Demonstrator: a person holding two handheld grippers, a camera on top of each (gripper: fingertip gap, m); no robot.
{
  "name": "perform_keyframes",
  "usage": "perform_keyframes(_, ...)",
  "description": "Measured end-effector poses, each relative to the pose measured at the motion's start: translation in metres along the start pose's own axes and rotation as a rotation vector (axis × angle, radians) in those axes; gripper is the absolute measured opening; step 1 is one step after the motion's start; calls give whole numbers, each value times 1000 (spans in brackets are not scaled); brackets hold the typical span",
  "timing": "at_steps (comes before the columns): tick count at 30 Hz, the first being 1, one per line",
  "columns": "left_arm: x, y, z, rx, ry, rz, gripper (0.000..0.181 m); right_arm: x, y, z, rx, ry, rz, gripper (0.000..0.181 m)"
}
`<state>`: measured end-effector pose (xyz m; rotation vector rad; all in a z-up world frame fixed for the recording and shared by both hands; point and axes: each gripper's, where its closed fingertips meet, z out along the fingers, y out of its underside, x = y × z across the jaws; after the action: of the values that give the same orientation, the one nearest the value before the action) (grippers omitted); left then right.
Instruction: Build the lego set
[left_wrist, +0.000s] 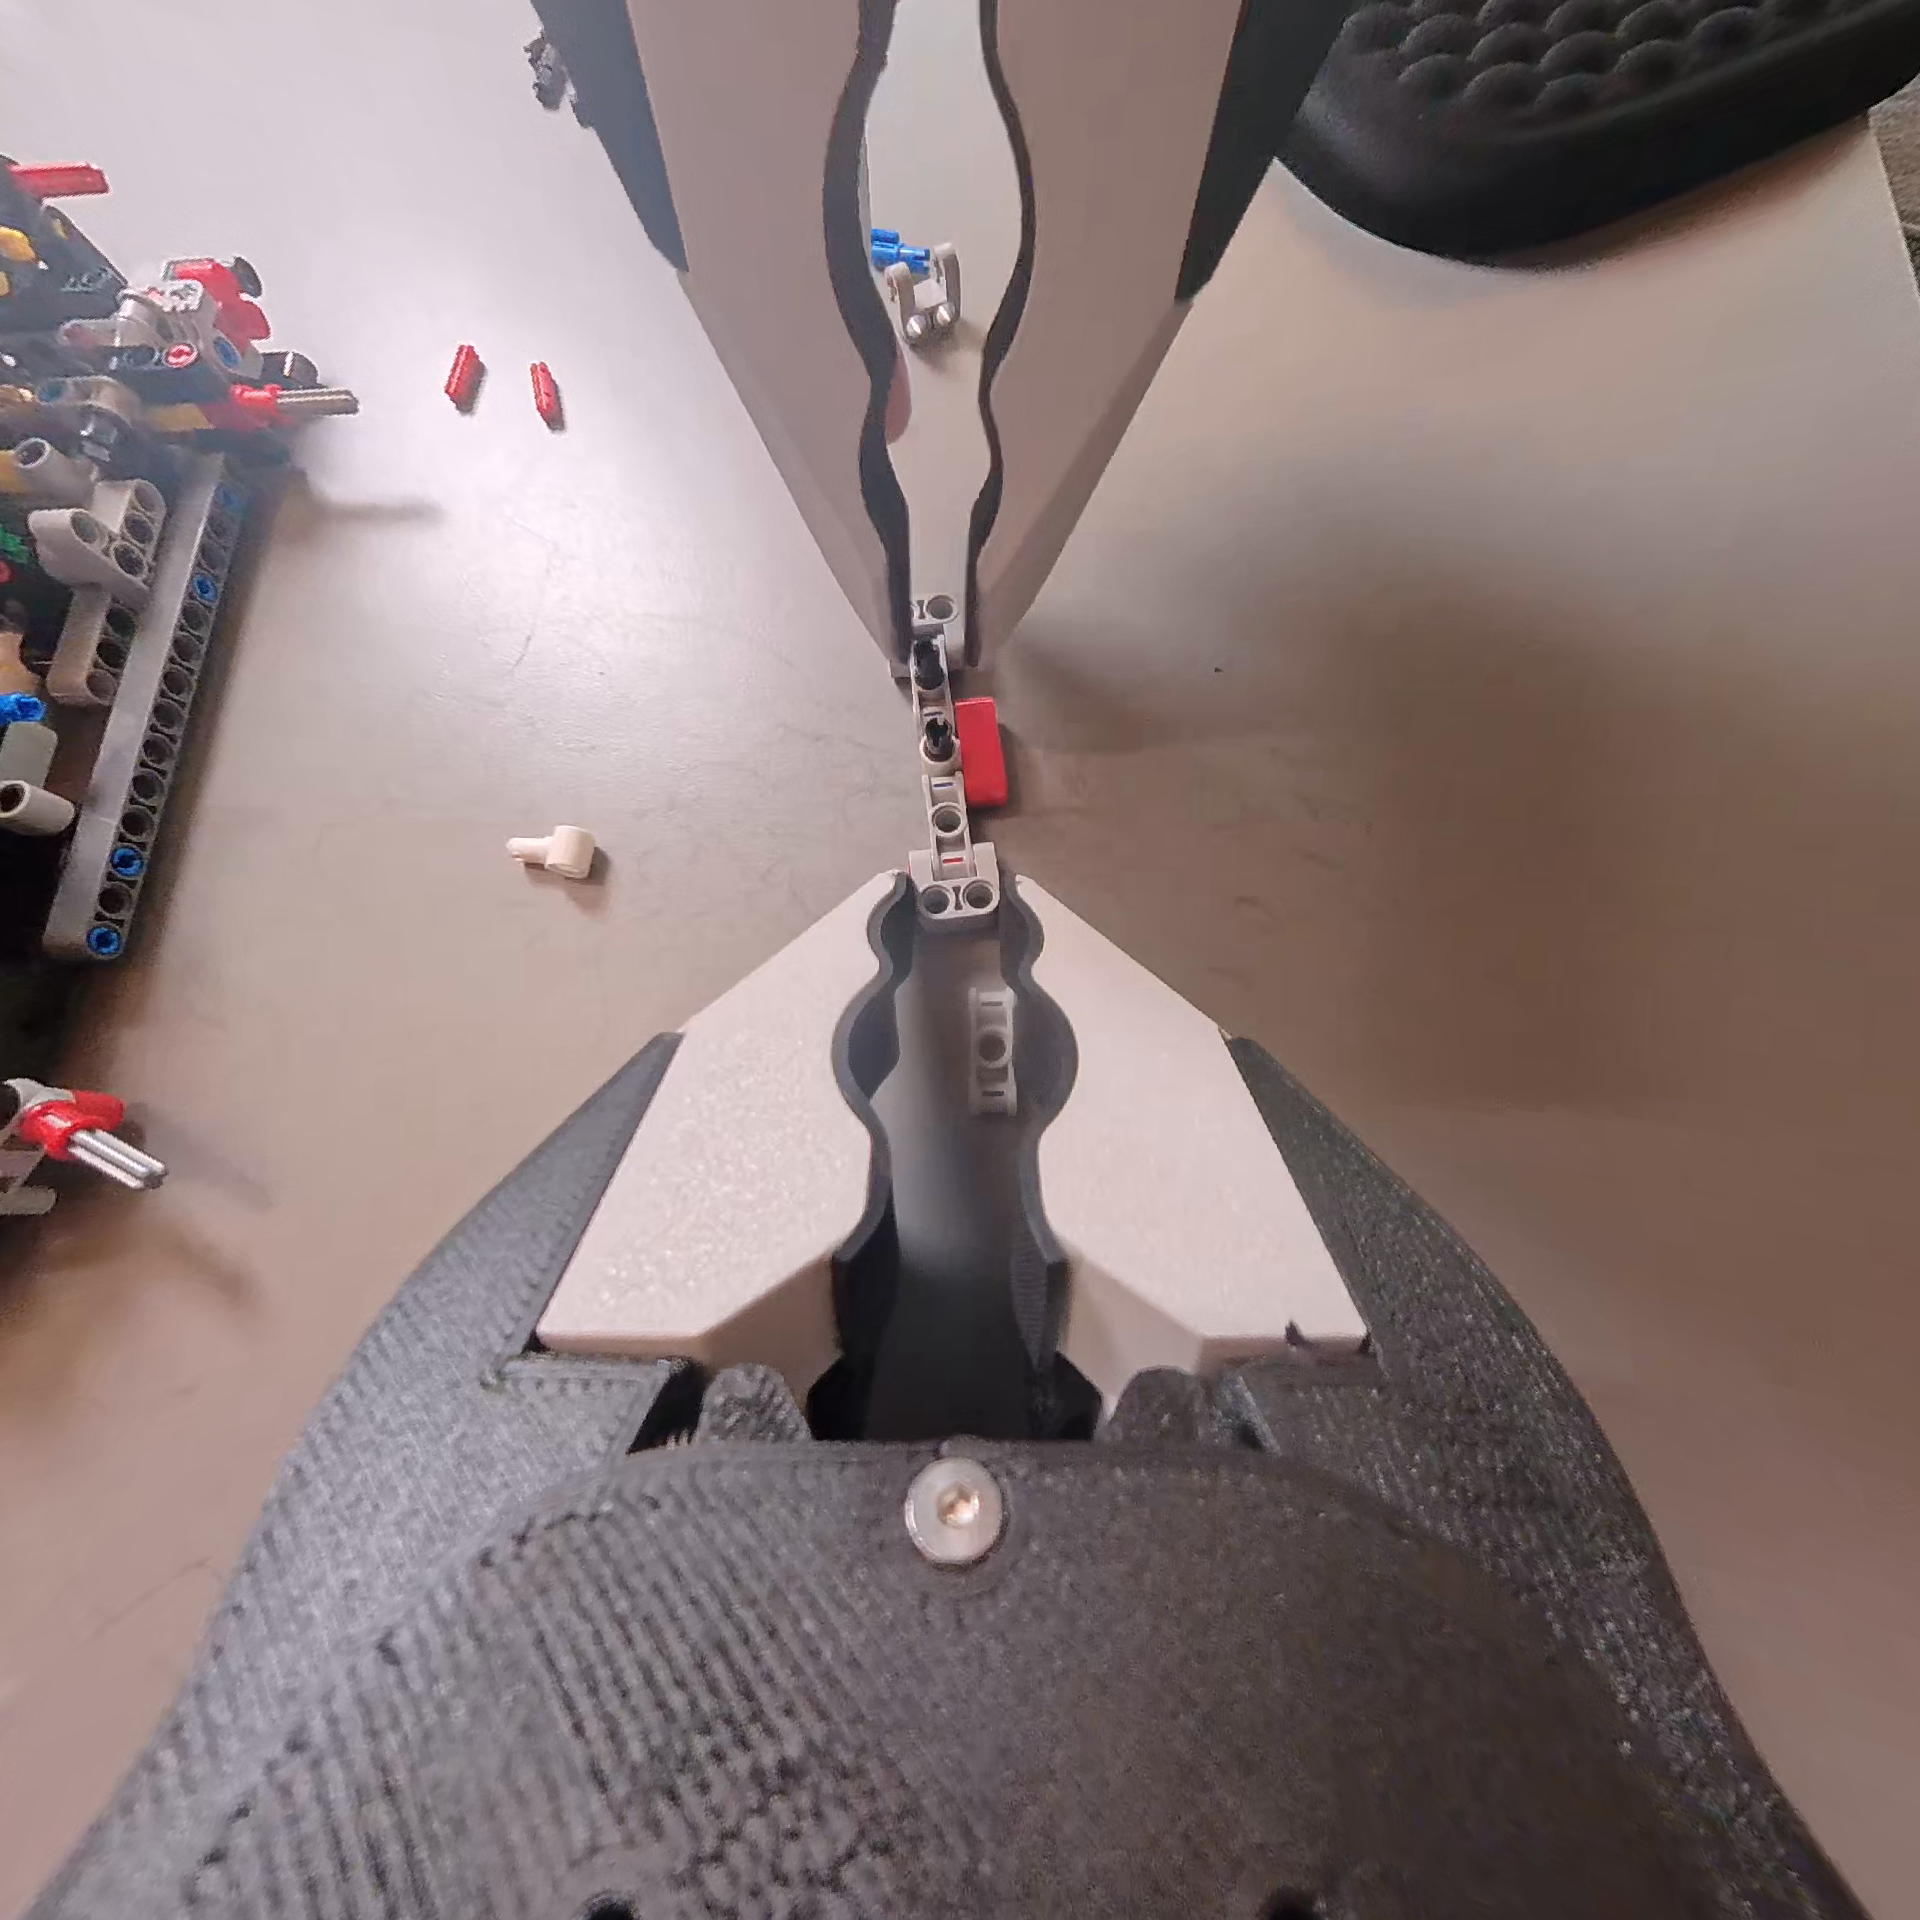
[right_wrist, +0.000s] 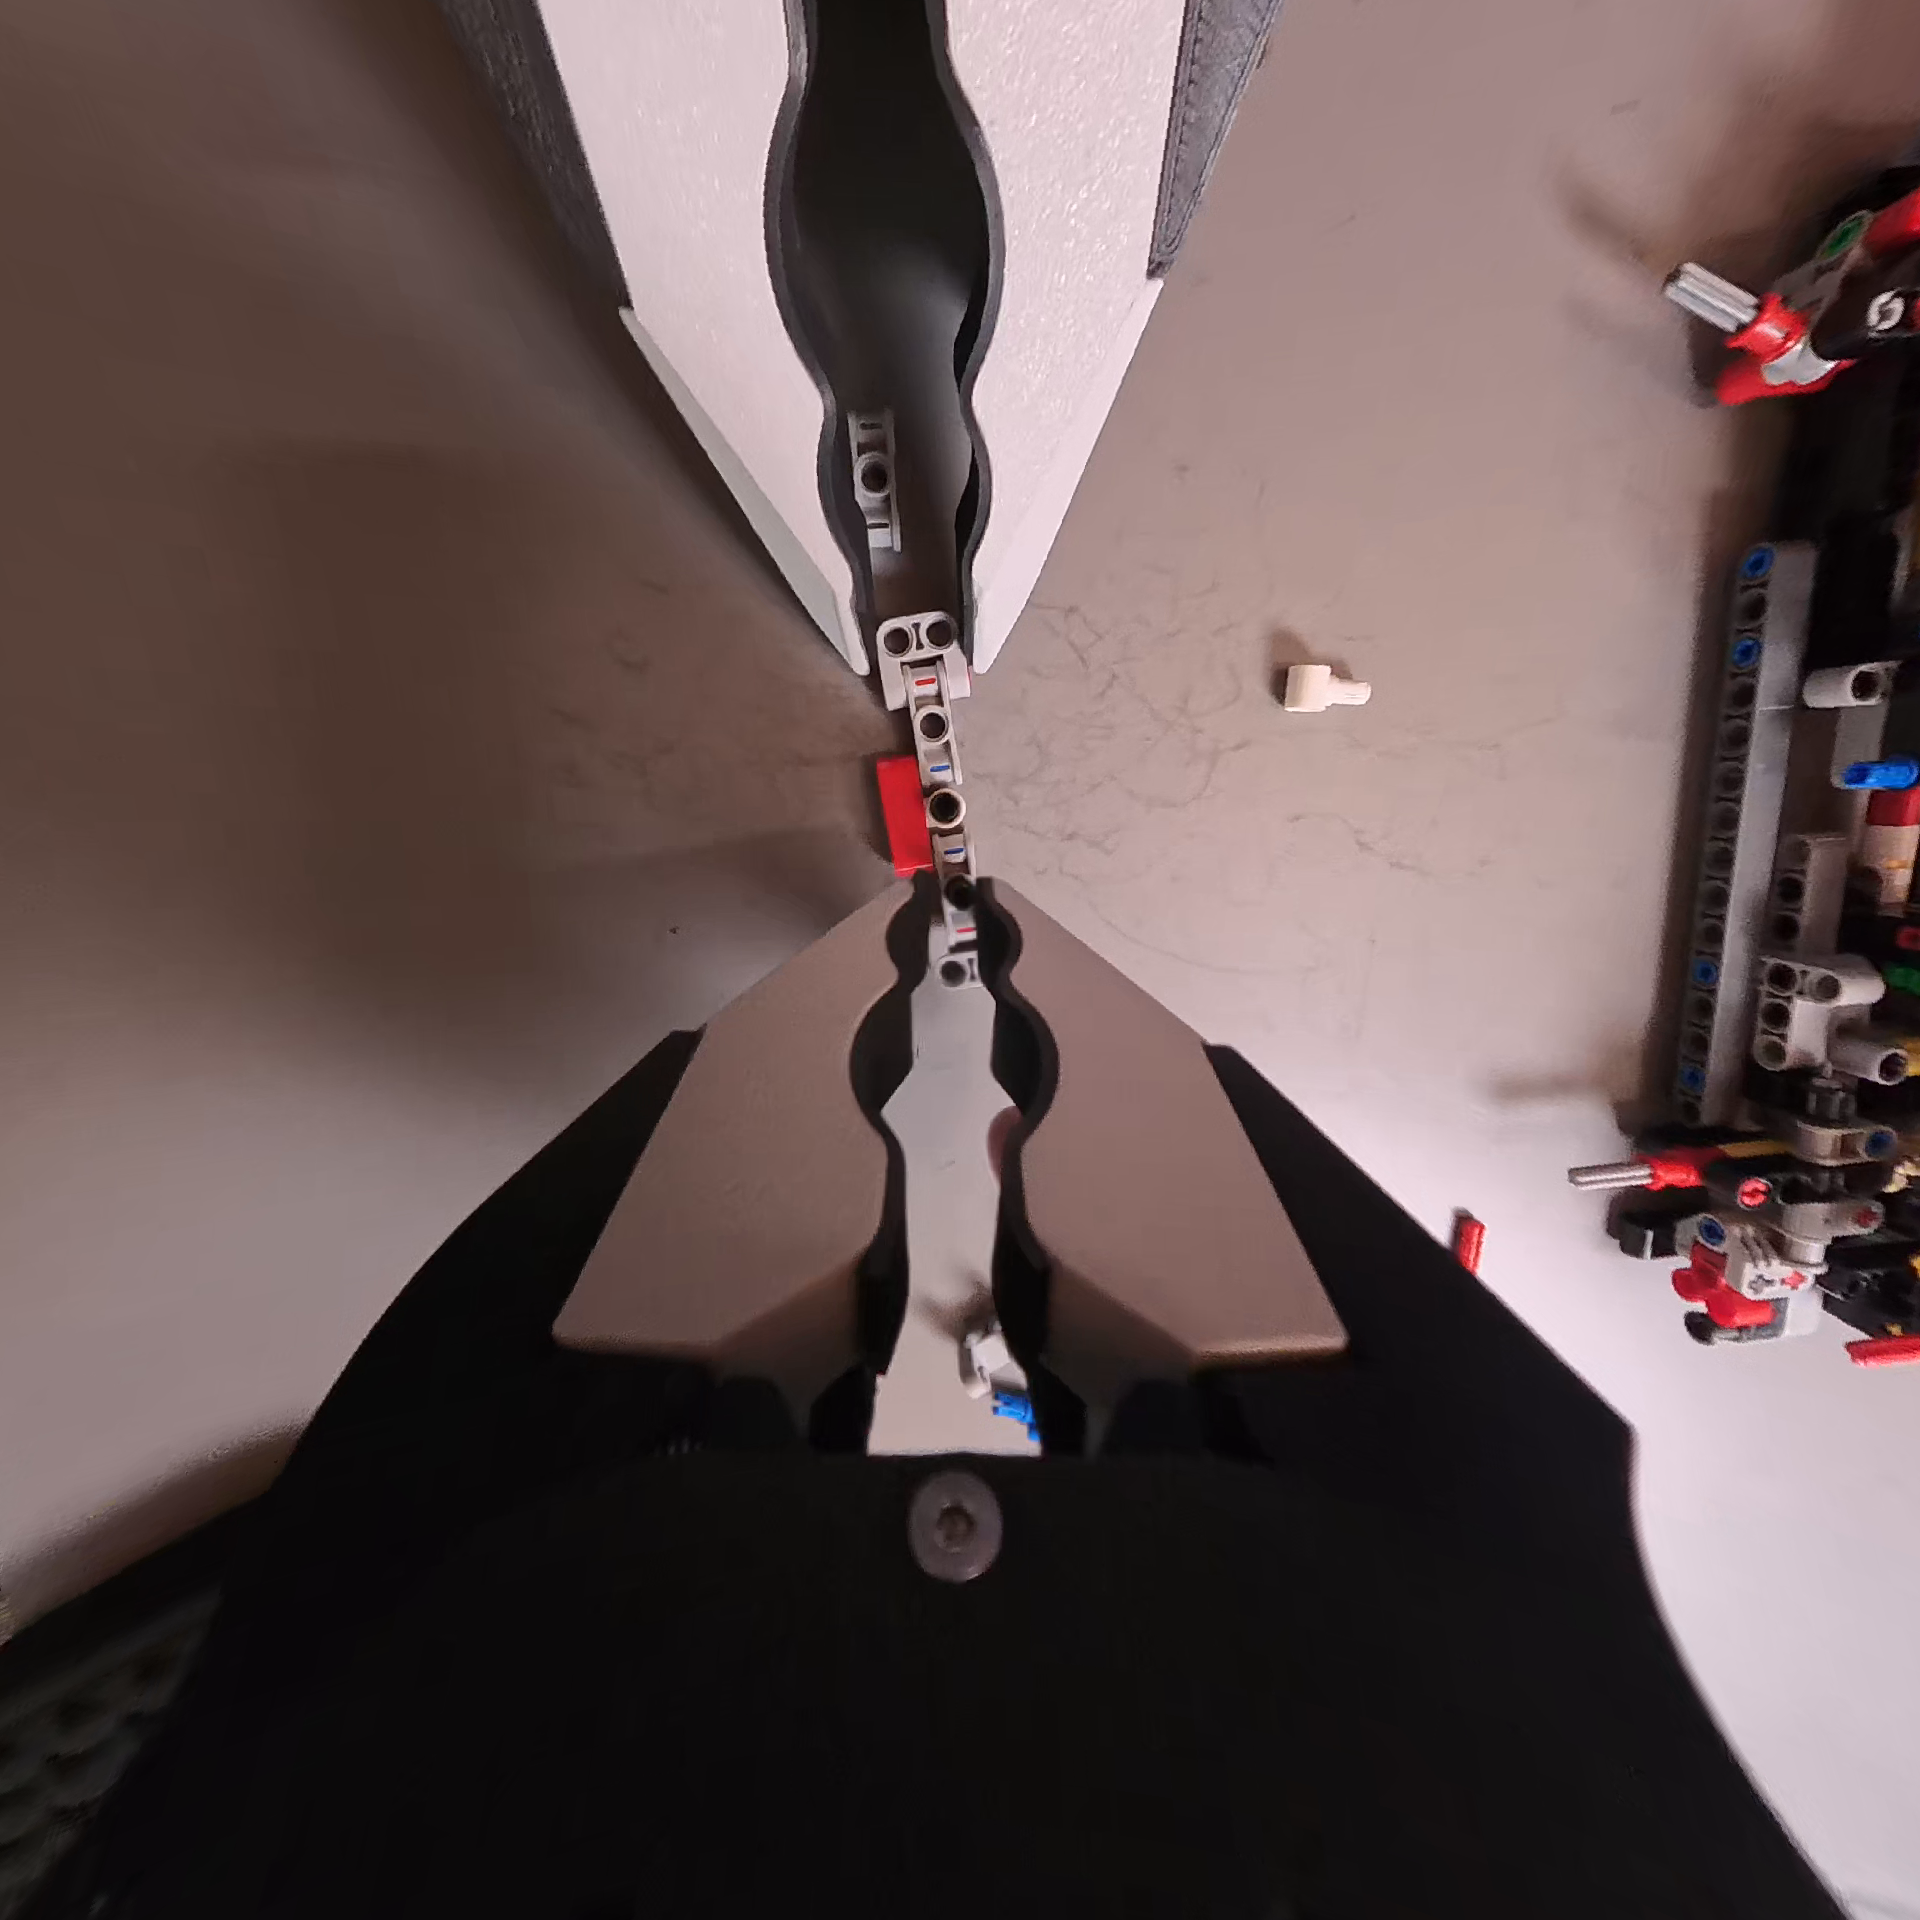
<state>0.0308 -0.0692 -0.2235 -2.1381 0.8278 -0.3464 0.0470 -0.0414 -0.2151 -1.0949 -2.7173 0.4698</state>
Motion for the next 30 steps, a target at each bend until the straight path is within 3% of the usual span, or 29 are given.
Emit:
perform_keyframes(9,0,0,0,0,1,-1,14,2,2,3,-88,-27,-33,2)
perform_keyframes(15,0,0,0,0,0,-1,14,2,1,4,-50,-9,-7,2)
perform_keyframes(19,0,0,0,0,0,-1,14,2,-4,-1,76,40,45,9)
perform_keyframes(23,0,0,0,0,1,-5,14,15,-8,-31,274,146,151,19)
perform_keyframes(26,0,0,0,0,-3,-8,14,28,10,-55,374,252,242,22)
perform_keyframes(30,-2,1,-1,0,-11,-12,14,42,60,-76,407,359,383,18)
